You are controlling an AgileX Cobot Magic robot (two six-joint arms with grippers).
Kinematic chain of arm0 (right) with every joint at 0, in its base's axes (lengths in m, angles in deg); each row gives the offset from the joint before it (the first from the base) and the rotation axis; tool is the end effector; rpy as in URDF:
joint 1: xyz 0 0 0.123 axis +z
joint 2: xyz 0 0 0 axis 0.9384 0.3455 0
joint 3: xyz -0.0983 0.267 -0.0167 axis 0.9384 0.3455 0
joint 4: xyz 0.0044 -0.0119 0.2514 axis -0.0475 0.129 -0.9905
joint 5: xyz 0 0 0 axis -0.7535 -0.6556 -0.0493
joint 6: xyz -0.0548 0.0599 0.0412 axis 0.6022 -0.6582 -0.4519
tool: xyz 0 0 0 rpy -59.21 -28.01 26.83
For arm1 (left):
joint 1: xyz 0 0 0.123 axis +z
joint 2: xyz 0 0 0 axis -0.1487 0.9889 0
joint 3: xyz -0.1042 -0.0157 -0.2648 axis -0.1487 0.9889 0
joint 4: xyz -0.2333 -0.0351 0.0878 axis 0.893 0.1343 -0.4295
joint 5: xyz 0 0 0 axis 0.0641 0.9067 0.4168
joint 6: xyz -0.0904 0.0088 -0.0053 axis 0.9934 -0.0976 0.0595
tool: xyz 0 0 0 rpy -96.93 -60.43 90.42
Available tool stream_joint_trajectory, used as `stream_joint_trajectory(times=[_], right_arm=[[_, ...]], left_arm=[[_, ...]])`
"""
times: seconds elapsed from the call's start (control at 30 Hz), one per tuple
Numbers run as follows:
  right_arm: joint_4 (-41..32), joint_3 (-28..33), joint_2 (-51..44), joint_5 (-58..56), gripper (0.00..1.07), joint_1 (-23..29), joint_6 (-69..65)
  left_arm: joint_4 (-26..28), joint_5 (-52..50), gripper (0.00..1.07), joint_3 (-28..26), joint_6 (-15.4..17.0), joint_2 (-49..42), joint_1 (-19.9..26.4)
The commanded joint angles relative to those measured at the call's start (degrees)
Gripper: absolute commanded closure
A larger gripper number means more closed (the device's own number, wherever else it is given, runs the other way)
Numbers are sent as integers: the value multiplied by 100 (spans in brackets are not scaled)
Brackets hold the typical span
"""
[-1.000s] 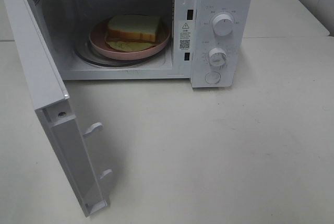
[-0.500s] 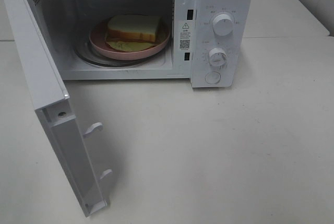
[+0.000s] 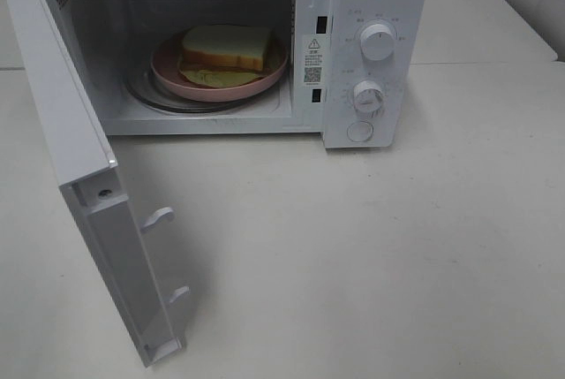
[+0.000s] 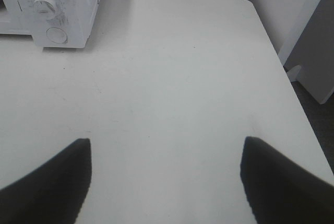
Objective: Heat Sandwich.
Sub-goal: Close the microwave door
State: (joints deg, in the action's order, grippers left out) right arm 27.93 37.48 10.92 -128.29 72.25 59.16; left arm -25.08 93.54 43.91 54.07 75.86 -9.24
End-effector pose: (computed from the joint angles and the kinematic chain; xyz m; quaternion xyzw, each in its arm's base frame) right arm -0.0030 -0.0094 0.2811 -0.0008 0.8376 -0.0382 0.5449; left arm -0.0081 -0.0033 0.2806 0.0063 0.8515 -0.0241 0.5238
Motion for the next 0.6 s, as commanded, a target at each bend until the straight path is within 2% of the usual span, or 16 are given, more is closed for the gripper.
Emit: stream_joint_trajectory(times=[0.03, 0.6], right_arm=[[11, -6, -149, 74, 31, -40, -40], [11, -6, -149, 74, 31, -40, -40]], left_arm=[[0, -52, 7, 0, 0, -97, -34], [0, -52, 7, 0, 0, -97, -34]])
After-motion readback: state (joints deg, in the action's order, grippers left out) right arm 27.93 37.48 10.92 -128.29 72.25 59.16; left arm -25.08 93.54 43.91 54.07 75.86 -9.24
